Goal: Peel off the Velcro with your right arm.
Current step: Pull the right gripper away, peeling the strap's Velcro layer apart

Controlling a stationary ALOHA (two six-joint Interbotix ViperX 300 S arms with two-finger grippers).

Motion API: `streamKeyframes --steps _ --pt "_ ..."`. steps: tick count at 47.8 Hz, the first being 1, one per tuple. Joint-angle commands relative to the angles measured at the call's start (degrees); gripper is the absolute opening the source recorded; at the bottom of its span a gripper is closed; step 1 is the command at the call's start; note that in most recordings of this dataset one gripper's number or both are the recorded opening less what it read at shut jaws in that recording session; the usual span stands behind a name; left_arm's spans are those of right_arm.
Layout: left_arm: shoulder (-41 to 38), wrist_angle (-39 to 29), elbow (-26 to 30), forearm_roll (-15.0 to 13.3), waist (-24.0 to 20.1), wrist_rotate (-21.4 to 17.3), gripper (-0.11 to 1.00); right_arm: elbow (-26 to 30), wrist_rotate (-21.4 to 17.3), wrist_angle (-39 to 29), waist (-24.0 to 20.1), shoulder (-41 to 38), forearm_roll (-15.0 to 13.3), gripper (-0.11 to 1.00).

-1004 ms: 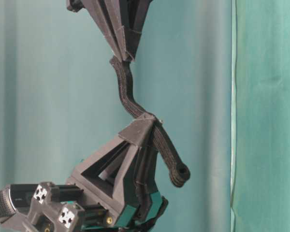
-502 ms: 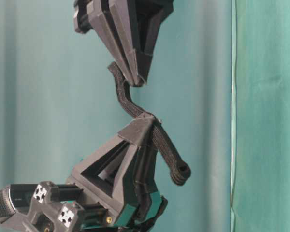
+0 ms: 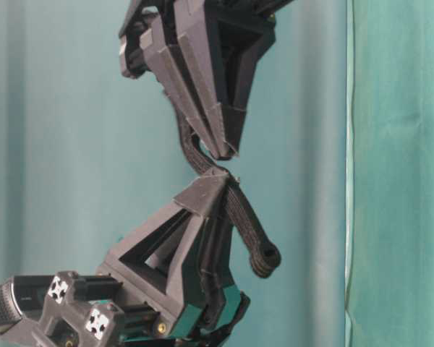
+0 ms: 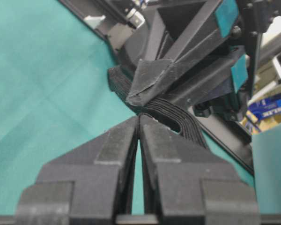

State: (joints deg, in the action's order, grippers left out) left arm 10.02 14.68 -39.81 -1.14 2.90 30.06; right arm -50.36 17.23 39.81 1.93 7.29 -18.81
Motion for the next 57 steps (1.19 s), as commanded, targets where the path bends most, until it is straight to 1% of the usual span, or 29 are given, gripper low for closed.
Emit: streamKeyframes --steps 1,10,18,29,39,44,57 --pt "0.79 0.62 0.62 -0.09 -0.26 -0.09 0.1 1.58 0.0 -0.62 -0.79 0.18 -0.18 -0.09" --pt "0.7 0.7 0.7 -0.09 -0.62 0.0 0.1 1.93 0.0 -2.72 -1.93 -0.09 -0.79 -0.09" --pt "0.7 0.88 0.79 -0.09 -0.7 -0.09 0.1 1.93 0.0 -2.81 -2.55 0.0 -1.67 -0.09" --pt "0.7 1.14 0.7 -0.09 -0.7 0.0 0.1 2.37 0.09 -2.72 -3.16 -0.62 -2.11 -0.09" --pt "0.7 1.14 0.62 -0.09 -0.88 0.0 0.1 3.25 -0.09 -2.72 -3.52 -2.2 -4.22 -0.09" --pt "0.7 1.14 0.62 -0.09 -0.79 0.0 0.1 3.52 -0.18 -2.99 -3.69 -2.72 -4.66 -0.09" --pt "0.7 1.67 0.62 -0.09 -0.88 -0.09 0.1 4.83 -0.09 -7.47 -5.54 -3.52 -5.01 -0.09"
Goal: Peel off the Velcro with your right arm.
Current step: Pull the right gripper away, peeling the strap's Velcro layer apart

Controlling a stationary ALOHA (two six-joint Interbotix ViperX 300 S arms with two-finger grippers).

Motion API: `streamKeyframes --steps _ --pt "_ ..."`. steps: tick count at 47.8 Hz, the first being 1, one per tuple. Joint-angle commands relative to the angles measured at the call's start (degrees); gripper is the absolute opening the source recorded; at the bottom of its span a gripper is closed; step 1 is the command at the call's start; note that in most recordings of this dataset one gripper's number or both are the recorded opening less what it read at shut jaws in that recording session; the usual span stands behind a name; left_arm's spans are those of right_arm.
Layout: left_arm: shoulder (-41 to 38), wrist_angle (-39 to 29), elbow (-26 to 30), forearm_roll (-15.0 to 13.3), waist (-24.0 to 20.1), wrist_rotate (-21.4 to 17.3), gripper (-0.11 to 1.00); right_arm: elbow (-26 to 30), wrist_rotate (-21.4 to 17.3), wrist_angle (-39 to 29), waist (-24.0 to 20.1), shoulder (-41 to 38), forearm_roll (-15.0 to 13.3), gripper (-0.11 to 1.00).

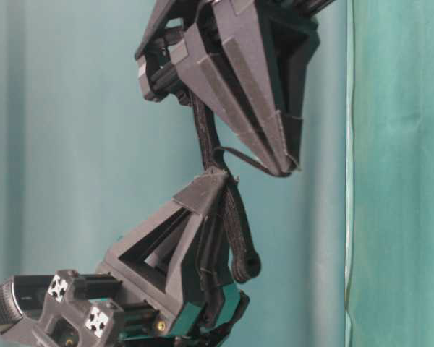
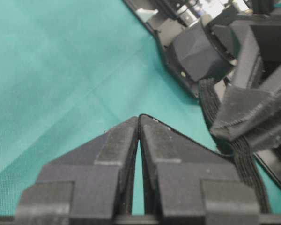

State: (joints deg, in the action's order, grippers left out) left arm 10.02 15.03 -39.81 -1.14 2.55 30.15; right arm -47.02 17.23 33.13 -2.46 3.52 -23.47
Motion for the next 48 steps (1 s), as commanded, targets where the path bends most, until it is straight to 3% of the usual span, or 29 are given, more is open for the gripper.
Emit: streamKeyframes --steps 1,16,48 --pt "0.7 1.41 0.62 -0.09 -0.44 -0.18 0.1 1.67 -0.09 -1.05 -1.23 0.18 -0.44 -0.09" --pt "0.7 1.58 0.62 -0.09 -0.62 -0.09 0.1 2.99 -0.18 -1.85 -3.16 -1.76 -3.08 -0.09" --pt "0.7 1.58 0.79 -0.09 -0.62 -0.09 0.1 3.52 -0.18 -4.22 -6.06 -3.43 -3.16 -0.09"
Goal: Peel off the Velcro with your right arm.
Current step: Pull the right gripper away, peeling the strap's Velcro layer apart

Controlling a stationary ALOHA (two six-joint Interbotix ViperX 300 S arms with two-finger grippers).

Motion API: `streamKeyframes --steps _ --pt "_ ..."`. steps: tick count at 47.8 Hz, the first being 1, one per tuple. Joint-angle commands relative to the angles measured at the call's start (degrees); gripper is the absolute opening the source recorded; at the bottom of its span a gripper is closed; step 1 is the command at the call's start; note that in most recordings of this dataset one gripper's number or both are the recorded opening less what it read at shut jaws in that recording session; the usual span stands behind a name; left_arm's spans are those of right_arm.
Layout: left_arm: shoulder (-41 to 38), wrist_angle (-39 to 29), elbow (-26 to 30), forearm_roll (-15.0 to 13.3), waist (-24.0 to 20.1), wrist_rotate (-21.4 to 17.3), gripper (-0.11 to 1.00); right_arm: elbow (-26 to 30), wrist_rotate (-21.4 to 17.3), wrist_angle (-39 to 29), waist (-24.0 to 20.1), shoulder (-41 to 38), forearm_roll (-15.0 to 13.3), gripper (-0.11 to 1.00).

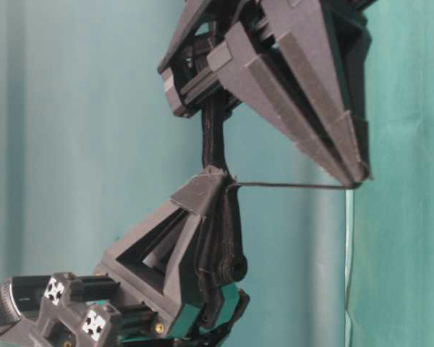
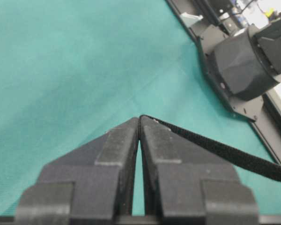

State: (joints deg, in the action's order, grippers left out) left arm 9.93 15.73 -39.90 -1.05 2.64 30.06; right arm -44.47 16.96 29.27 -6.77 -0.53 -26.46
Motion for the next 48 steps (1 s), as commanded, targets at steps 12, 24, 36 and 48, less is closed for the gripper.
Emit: streamKeyframes --steps 12,24,36,48 --pt "0.79 0.88 0.97 -0.18 -0.7 0.0 0.1 0.97 0.0 -2.2 -2.99 0.62 -0.26 -0.09" --pt "0.79 0.97 0.97 -0.18 -0.7 0.09 0.1 0.97 0.0 -2.55 -3.43 0.62 -0.26 -0.09" --pt "0.88 0.88 0.88 -0.18 -0.7 0.09 0.1 1.14 -0.26 -2.46 -3.43 0.97 0.18 -0.09" --pt "0.97 0.88 0.7 -0.18 -0.35 0.0 0.1 1.23 -2.55 -3.25 -2.64 1.49 1.67 -0.09"
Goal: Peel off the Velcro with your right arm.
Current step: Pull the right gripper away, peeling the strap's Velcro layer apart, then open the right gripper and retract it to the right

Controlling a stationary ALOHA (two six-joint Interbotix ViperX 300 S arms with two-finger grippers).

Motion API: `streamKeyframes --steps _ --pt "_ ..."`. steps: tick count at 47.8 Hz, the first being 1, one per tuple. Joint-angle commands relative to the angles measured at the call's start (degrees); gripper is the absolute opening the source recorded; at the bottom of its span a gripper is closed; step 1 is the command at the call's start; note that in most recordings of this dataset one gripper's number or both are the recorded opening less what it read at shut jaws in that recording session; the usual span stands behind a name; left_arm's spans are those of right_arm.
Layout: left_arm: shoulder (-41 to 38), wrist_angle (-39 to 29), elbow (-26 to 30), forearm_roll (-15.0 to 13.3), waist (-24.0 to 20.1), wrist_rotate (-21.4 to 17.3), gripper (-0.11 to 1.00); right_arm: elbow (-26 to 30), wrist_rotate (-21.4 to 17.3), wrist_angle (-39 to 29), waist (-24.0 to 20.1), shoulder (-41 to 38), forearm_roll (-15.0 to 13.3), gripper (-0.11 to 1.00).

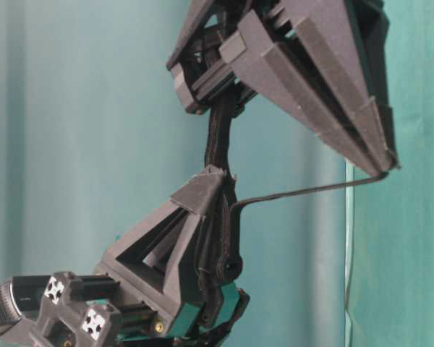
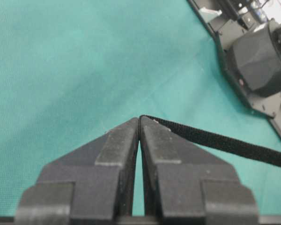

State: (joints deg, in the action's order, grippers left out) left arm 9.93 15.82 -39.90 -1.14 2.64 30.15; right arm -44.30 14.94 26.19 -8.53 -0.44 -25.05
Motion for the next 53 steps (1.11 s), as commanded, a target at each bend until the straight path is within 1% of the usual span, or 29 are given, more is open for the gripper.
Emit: streamKeyframes --steps 1,6,22,25,28,29,34,35,42,53 --pt "0.97 0.79 0.7 -0.09 -0.35 0.0 0.1 1.05 -0.7 -0.26 -0.79 1.41 0.26 -0.09" --pt "0.97 0.79 0.62 -0.09 -0.26 -0.09 0.1 0.88 -1.23 -0.26 -0.53 1.41 0.26 -0.09" --pt "1.49 0.79 0.0 -0.09 -0.26 0.0 0.1 0.0 -1.23 -1.41 -0.53 2.81 0.35 -0.09" --pt "1.49 0.79 0.0 -0.09 -0.26 0.0 0.1 -0.26 -1.23 -1.41 -0.53 3.43 0.35 -0.05" --pt "1.49 0.79 -0.09 -0.09 -0.18 0.0 0.1 -0.53 -1.23 -1.41 -0.53 3.78 0.44 0.02" --pt "1.58 0.79 -0.18 -0.09 -0.18 0.0 0.1 -0.7 -1.32 -1.41 -0.53 3.87 0.44 0.05" --pt "1.58 0.79 -0.26 -0.09 0.0 0.0 0.1 -1.14 -1.32 -1.41 -0.53 4.39 0.97 0.27" --pt "1.67 0.79 -0.35 -0.09 0.0 0.0 0.1 -1.23 -1.32 -1.41 -0.53 4.48 1.14 0.29" --pt "2.02 0.7 -0.62 -0.09 0.26 0.0 0.1 -1.93 -1.32 -1.41 -0.53 5.19 1.85 0.31" --pt "3.34 0.62 -2.11 -0.09 0.7 0.0 0.1 -4.57 -1.32 -1.41 -0.44 7.73 2.9 0.31"
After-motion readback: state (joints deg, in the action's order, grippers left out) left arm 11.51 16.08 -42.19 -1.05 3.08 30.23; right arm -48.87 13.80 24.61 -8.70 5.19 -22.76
